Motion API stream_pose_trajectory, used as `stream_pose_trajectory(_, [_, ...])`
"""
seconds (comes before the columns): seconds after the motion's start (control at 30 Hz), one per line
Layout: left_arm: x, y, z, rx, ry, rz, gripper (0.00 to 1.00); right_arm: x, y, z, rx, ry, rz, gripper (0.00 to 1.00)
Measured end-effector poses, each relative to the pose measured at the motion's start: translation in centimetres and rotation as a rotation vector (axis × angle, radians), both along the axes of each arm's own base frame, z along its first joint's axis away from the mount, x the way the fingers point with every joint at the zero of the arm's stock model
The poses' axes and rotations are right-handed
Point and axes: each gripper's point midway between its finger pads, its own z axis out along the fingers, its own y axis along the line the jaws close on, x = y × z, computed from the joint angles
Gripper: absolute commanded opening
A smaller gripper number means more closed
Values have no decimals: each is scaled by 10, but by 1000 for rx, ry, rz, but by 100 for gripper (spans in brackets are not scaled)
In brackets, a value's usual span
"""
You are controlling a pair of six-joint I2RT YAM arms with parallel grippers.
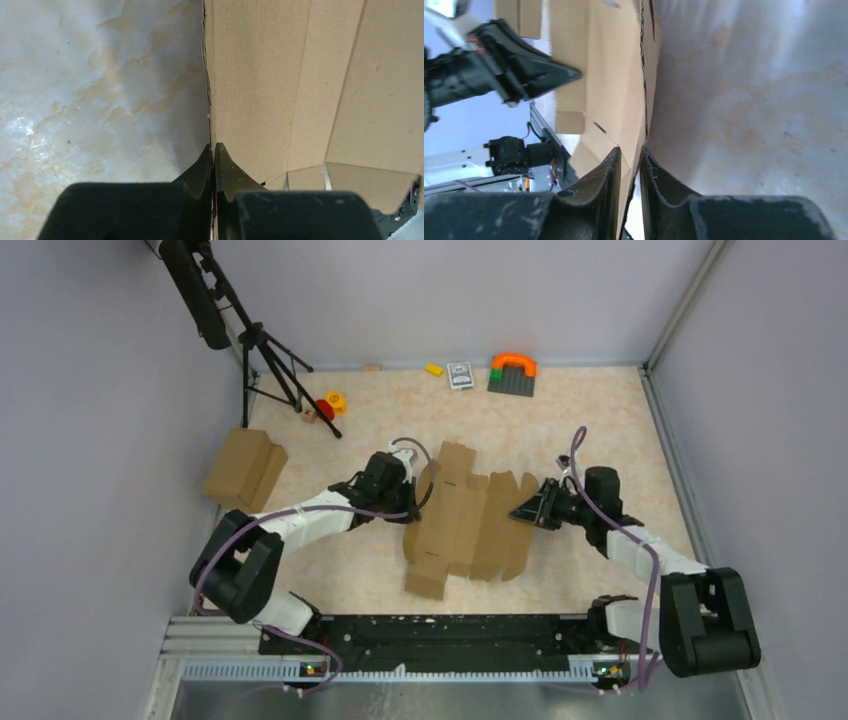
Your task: Fold the paper box
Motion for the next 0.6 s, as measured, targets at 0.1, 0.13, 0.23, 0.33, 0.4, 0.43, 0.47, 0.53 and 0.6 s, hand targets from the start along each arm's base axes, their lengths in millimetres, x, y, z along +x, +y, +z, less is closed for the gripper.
stream_pose_trajectory(0.1, [1, -5, -6, 3, 41, -4, 0, 1, 5, 19, 35, -37, 32, 20])
stream_pose_trajectory(0.13, [0, -5, -8, 3, 54, -5, 0, 1, 7, 23, 45, -43, 39, 20])
stream_pose_trajectory(0.23, [-3, -7, -13, 1, 89, -7, 0, 0, 10, 31, 81, -42, 54, 19])
stream_pose_trajectory(0.33, [-6, -8, -17, 2, 109, -9, 0, 0, 15, 41, 134, -50, 63, 17])
stream_pose_trajectory(0.4, [-7, -8, -18, 3, 117, -8, 0, 1, 18, 48, 169, -60, 65, 16])
stream_pose_trajectory(0.43, [-7, -8, -18, 1, 122, -8, 0, 2, 19, 49, 184, -60, 65, 16])
stream_pose_trajectory(0.47, [-8, -9, -18, -3, 124, -9, 0, 2, 20, 48, 195, -53, 64, 16])
stream_pose_trajectory(0.53, [-9, -10, -19, -10, 135, -13, 0, 4, 21, 45, 209, -37, 62, 16])
stream_pose_trajectory(0.6, [-10, -12, -22, -11, 150, -15, 0, 6, 21, 38, 213, -15, 57, 16])
